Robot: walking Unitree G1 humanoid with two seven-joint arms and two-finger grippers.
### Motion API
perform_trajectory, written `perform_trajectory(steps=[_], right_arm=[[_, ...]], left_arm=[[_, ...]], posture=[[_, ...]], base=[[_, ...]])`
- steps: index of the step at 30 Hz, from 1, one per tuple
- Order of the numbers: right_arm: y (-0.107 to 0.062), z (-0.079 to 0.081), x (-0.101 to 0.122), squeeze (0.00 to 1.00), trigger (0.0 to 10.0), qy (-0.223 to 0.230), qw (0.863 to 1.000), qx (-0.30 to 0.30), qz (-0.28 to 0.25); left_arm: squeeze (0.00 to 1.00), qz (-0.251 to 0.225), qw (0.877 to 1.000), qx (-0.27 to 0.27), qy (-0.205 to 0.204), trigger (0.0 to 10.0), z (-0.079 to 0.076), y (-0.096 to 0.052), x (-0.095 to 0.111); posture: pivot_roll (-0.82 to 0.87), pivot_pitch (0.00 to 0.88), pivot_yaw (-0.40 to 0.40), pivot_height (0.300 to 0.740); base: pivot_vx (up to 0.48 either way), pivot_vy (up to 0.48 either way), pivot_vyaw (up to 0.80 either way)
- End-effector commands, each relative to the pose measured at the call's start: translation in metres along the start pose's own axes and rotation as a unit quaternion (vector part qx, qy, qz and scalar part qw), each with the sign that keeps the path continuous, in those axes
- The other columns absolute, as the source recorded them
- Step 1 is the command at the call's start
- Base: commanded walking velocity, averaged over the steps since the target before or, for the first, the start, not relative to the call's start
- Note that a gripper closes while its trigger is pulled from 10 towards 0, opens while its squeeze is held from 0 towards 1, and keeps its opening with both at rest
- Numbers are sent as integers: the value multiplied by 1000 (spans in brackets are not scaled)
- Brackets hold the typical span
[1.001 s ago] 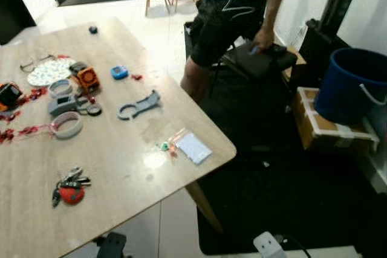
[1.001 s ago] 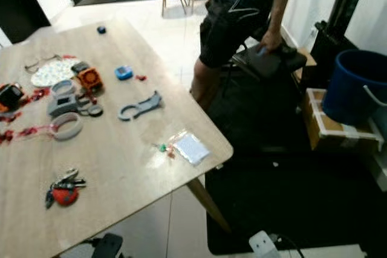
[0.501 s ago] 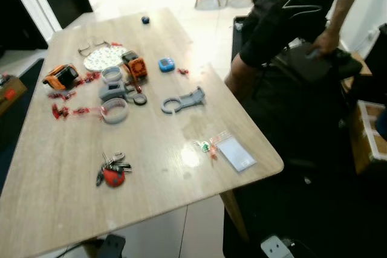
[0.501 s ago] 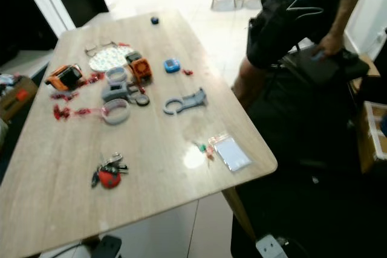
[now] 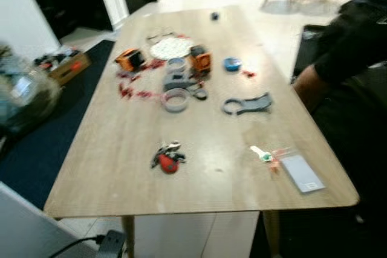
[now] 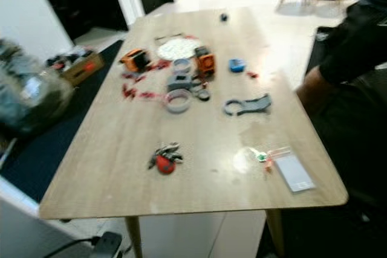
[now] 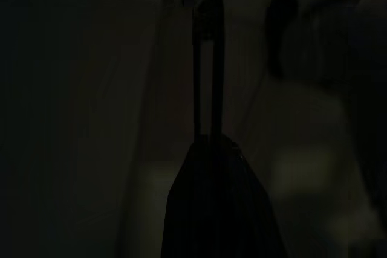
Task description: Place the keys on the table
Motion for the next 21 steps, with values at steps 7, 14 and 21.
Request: perform_trajectory(steps=[7, 14, 21], right_arm=[[-1, -25, -1, 0, 10000, 101, 992, -72, 16], [-20, -74, -56, 0, 10000, 219, 957, -175, 80], [-75, -166, -114, 0, 10000, 269, 885, -357, 128]], left_arm=[[0, -16, 1000, 8, 2, 10000, 5, -1, 11], [0, -19, 1000, 16, -5, 10000, 6, -1, 11], [0, -17, 1000, 18, -6, 10000, 7, -1, 10]], posture=[[-111, 50, 103, 740], [-111, 53, 104, 740], [-114, 59, 106, 740]], base=[[0, 0, 0], [0, 0, 0], [0, 0, 0]])
Point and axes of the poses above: a point about 5 cm out from each wrist's last joint towards the gripper, its own y axis pointing out of the wrist towards the gripper, its own x axis along the axis of the wrist's last joint, z = x × y, the point moved 6 cm from there along y, pointing out of the wrist towards the gripper, and after that the axes turned 12 degrees about -y, right-handed, at the moved point
